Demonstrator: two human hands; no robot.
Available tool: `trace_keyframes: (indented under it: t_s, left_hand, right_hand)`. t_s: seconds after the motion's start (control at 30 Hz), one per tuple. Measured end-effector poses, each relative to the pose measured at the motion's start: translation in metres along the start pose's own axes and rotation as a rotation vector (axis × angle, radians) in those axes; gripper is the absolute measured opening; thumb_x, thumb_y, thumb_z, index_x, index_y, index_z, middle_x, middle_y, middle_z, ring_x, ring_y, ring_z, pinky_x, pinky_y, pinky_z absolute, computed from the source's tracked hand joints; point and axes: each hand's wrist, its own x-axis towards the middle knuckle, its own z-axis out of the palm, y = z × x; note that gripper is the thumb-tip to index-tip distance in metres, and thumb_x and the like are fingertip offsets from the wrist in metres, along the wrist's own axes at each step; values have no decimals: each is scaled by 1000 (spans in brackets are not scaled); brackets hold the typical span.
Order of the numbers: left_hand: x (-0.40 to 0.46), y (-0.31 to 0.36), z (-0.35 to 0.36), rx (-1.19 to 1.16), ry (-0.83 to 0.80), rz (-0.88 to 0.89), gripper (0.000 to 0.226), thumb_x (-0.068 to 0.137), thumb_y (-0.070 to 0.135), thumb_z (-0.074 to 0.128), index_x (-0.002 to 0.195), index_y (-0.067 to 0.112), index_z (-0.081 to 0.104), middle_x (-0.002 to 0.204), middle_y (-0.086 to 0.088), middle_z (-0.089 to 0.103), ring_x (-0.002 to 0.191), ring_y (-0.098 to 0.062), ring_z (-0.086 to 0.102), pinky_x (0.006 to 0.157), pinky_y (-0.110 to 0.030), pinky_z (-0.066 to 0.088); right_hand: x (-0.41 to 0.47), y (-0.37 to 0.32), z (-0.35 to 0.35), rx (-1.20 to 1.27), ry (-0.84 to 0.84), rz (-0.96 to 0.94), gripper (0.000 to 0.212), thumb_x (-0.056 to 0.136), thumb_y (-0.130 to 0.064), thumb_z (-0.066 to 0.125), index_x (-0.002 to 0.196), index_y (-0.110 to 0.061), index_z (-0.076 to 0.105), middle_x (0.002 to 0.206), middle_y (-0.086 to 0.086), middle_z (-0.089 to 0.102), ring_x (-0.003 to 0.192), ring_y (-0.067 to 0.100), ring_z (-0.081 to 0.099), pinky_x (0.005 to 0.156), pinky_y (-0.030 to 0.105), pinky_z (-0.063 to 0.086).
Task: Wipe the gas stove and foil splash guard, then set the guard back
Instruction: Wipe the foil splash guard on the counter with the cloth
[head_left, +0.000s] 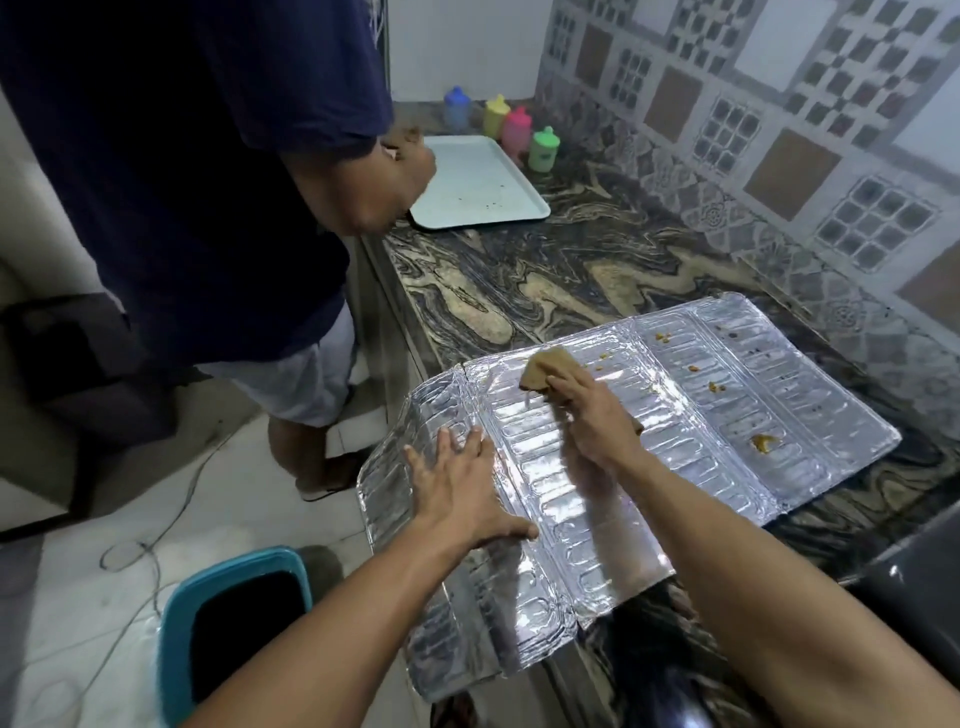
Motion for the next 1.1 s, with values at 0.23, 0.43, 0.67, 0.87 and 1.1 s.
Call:
trace_keyframes:
  t_s: [0.23,0.43,0.67,0.87,1.1]
  left_hand:
    - [-2,0,-1,-25,-12,12,126,55,85,60,154,23,13,163,-2,0,149,-32,-4,111,-69,-5]
    - [-4,2,-3,-60,-7,2,126,56,82,64,154,21,13,163,-2,0,149,-31,-6,113,-66,-6]
    - [-6,1,-6,-45,-24,-5,117,59,80,64,151,20,26,163,-2,8,149,-32,-4,113,-67,-3]
    - [-3,1,-4,-97,0,1,127,54,78,69,154,27,11,163,3,7,149,-33,-2,114,-66,-3]
    - [-5,1,-5,-37,-14,-21,128,58,82,63,155,21,6,163,1,-1,149,-31,-5,114,-64,-4]
  right_hand:
    - [30,21,-33,-104,142,304,48,86,-4,42,128,-17,60,130,16,57,112,35,55,90,33,44]
    - [25,-40,-16,192,356,50,42,90,-12,45,130,-17,57,127,2,59,105,16,57,87,31,51]
    - [24,-48,-20,593,371,505,29,98,-12,44,127,-9,48,117,12,59,96,21,56,86,33,45]
    - [-4,-52,-7,157,477,-81,22,90,-5,53,111,-5,61,105,13,65,93,30,61,82,31,48]
    - [13,-26,38,-413,-318,-394,69,91,-58,-9,152,-32,11,160,-4,14,149,18,8,121,45,8]
